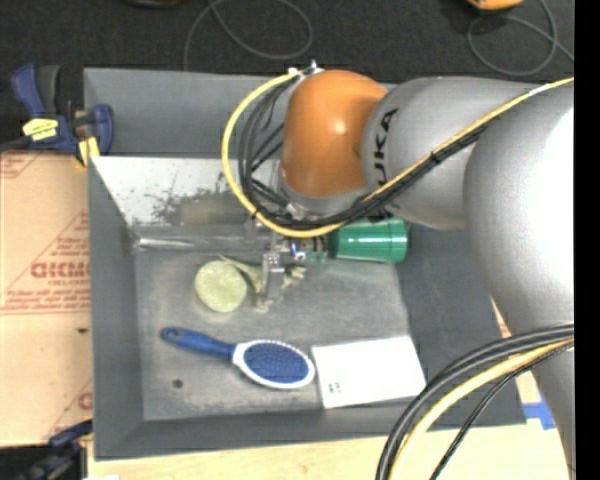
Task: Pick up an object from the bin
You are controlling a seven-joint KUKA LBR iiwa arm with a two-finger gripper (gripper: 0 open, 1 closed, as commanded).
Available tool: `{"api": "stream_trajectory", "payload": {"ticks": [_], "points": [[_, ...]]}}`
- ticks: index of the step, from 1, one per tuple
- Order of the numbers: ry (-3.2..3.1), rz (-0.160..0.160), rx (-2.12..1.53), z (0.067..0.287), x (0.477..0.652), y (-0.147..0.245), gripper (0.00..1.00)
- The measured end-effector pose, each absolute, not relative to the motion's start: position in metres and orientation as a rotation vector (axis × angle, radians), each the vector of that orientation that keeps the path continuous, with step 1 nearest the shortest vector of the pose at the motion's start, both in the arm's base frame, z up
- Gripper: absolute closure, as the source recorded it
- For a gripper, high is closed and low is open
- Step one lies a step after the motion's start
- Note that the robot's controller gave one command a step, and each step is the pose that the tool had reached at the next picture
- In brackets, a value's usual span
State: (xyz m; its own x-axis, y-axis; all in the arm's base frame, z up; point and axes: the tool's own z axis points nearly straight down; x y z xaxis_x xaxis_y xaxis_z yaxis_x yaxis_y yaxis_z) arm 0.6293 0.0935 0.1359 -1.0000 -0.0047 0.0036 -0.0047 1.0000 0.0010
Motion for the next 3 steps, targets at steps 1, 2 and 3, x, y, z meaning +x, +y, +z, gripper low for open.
{"api": "stream_trajectory", "payload": {"ticks": [1,2,3], "points": [[-3.139,-0.002,0.007,0.137,0.629,0.093,0.00],[-3.142,0.000,0.094,0.147,0.617,0.086,0.00],[-3.126,0.002,0.403,0.105,0.602,0.120,0.00]]}}
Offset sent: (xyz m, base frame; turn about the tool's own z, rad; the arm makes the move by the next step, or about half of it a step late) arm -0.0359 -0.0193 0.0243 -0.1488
